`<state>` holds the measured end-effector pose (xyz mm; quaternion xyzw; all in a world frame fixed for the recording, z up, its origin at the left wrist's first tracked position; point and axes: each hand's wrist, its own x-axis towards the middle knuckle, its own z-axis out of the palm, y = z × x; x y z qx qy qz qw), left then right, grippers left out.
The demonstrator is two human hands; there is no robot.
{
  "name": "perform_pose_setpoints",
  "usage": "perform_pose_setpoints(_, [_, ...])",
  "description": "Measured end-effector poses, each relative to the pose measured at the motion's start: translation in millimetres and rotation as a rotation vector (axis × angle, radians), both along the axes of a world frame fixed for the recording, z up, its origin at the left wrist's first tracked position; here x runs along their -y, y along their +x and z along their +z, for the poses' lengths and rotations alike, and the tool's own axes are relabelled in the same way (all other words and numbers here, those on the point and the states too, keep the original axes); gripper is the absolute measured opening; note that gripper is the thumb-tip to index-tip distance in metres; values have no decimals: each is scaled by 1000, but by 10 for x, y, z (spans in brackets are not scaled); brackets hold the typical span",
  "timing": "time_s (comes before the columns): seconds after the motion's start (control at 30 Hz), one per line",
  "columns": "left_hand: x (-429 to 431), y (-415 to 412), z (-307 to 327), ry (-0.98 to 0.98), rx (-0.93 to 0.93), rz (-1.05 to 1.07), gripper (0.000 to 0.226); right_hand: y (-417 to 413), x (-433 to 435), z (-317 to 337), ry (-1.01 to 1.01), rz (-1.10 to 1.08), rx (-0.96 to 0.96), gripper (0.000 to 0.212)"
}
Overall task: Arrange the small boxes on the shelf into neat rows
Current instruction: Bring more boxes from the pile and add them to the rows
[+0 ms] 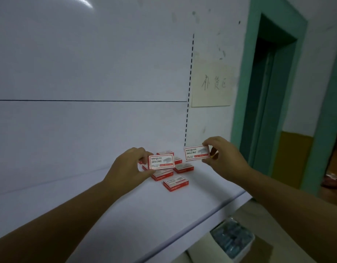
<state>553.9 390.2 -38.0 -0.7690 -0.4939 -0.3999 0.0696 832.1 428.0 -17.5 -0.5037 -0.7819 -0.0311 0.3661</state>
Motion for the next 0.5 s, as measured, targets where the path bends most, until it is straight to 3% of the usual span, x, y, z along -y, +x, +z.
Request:
perform_pose_setpoints(0.27, [-139,411,-154,-234,162,81,33,372,-636,-339,-165,122,40,46])
perform_pose_setpoints(0.5, [128,757,-362,-486,352,85,29,447,-1014,-664,-385,392,-17,28])
